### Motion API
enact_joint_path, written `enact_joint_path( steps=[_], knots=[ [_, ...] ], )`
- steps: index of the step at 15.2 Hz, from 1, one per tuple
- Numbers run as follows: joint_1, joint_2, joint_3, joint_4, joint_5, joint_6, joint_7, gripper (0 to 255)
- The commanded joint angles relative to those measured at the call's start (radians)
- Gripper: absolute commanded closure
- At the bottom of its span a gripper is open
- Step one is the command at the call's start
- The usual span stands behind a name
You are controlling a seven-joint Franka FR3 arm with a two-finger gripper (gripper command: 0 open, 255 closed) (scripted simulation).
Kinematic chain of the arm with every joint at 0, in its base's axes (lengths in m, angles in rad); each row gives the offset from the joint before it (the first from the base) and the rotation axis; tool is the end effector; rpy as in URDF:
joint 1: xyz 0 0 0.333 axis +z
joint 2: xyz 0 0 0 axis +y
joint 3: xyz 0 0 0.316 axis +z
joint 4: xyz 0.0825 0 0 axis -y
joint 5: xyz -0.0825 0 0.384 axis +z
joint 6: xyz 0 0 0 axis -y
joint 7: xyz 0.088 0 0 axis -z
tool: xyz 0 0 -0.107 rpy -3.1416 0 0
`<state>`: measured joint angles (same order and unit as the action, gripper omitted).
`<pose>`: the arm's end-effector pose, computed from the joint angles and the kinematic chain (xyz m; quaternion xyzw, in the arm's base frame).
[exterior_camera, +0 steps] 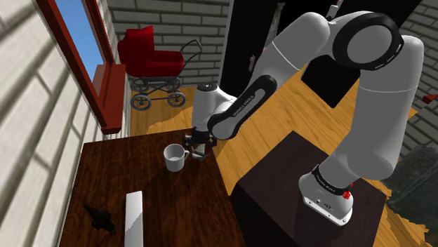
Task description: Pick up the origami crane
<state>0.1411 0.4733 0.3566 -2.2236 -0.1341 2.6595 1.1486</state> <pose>0.4750 0.2694 0.1719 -0.9589 0.2796 0.0360 0.0333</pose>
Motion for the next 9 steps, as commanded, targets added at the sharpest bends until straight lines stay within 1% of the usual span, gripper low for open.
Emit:
enact_joint_path(
  steps=[1,3,4,9],
  knots=[
    [0.014,0.037,-0.016,0.009,-0.017,0.027,0.011,0],
    [0.014,0.037,-0.016,0.009,-0.017,0.027,0.011,0],
    [0.014,0.035,-0.016,0.008,-0.016,0.027,0.011,255],
    [0.009,0.017,-0.012,-0.028,-0.013,0.046,0.011,255]
  ],
)
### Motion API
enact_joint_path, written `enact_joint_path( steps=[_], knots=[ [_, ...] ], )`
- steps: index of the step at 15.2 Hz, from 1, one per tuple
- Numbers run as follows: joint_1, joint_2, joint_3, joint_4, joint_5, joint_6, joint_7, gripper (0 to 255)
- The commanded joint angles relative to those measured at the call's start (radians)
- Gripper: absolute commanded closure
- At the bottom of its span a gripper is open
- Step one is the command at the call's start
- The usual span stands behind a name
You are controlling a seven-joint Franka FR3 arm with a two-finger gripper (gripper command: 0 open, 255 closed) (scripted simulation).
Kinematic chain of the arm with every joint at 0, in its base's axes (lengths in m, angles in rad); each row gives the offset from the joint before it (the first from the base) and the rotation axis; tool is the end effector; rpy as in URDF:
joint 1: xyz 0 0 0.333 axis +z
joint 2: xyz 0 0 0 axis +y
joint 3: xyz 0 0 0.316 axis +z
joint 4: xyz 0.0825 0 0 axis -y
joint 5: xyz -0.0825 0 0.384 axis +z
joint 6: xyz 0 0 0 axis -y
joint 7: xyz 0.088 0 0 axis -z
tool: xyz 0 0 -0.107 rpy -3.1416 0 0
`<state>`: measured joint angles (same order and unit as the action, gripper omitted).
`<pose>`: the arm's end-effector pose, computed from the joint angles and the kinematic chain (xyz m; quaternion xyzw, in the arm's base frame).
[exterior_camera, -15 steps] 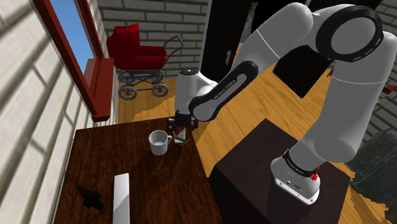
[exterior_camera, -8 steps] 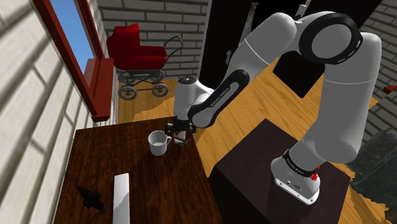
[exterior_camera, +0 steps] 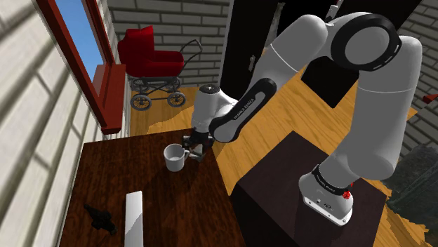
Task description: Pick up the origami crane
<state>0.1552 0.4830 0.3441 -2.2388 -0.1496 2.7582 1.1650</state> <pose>0.4755 0.2730 0.1699 -0.9579 0.2809 0.0107 0.0591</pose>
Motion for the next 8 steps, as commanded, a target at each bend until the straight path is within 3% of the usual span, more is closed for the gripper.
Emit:
enact_joint_path(
  steps=[1,3,4,8],
  knots=[
    [0.005,0.01,-0.002,-0.017,-0.001,-0.046,0.006,255],
    [-0.007,-0.02,0.008,-0.058,0.007,-0.035,0.0,255],
    [0.002,0.027,-0.005,0.025,0.0,-0.071,-0.006,255],
    [-0.016,-0.024,0.018,0.014,0.024,-0.111,-0.02,255]
  ],
)
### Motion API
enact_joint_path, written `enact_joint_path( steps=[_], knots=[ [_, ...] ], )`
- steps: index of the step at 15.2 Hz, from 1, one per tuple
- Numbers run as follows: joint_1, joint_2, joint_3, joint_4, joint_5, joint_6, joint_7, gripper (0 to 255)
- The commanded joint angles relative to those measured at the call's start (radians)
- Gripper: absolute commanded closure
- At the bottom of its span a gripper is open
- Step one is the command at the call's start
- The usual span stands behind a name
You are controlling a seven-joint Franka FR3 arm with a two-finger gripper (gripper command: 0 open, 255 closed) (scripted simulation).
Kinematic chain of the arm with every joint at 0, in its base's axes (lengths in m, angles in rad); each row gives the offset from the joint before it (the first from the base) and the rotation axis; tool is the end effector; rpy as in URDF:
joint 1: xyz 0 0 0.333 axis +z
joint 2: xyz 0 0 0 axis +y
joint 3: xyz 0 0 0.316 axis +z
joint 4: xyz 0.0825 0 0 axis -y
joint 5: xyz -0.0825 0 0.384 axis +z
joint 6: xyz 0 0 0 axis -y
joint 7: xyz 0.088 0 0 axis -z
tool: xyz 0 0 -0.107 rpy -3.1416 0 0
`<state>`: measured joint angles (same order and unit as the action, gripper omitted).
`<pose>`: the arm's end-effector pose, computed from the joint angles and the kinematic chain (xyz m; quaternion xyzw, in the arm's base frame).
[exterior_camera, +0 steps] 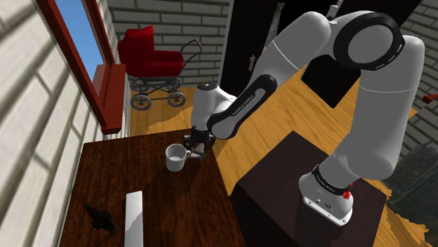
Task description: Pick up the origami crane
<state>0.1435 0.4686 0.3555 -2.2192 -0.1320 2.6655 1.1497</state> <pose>0.4777 0.2709 0.1762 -0.9586 0.2806 0.0307 0.0380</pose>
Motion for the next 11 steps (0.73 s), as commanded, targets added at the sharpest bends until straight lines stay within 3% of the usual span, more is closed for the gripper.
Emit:
enact_joint_path(
  steps=[1,11],
  knots=[
    [-0.009,-0.022,0.012,-0.007,0.012,-0.029,-0.008,255],
    [-0.047,-0.144,0.061,-0.015,0.078,-0.138,-0.044,255]
  ],
)
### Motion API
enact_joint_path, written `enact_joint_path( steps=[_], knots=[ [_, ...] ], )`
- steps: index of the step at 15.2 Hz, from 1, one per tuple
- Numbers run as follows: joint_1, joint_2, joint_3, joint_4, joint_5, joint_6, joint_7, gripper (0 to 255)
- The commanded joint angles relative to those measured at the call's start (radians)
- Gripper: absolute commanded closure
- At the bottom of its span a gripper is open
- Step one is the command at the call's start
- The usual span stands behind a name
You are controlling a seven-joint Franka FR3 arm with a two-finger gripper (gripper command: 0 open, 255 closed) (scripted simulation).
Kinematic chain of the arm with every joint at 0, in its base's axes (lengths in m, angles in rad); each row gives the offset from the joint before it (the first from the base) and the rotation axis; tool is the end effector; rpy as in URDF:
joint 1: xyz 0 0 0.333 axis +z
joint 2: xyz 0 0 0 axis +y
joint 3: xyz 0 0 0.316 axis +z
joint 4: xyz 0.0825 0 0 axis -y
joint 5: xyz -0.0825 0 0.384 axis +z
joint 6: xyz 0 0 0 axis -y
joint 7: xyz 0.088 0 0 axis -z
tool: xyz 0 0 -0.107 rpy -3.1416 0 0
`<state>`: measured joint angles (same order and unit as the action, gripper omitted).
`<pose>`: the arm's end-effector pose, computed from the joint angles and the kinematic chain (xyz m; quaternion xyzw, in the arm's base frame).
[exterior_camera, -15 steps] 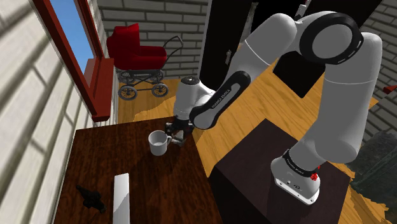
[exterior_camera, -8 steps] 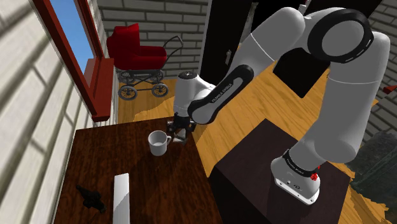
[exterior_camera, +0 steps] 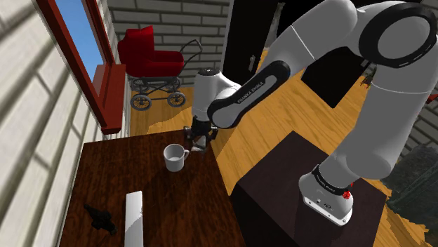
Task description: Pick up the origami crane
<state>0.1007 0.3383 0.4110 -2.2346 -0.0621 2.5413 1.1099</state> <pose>0.4751 0.2704 0.2302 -0.9589 0.2796 0.0358 0.0334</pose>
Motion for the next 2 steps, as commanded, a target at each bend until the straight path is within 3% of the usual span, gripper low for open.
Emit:
enact_joint_path(
  steps=[1,2],
  knots=[
    [-0.004,-0.016,0.006,0.0,0.009,-0.015,-0.005,255],
    [-0.004,-0.016,0.006,0.0,0.009,-0.015,-0.005,255]
  ],
)
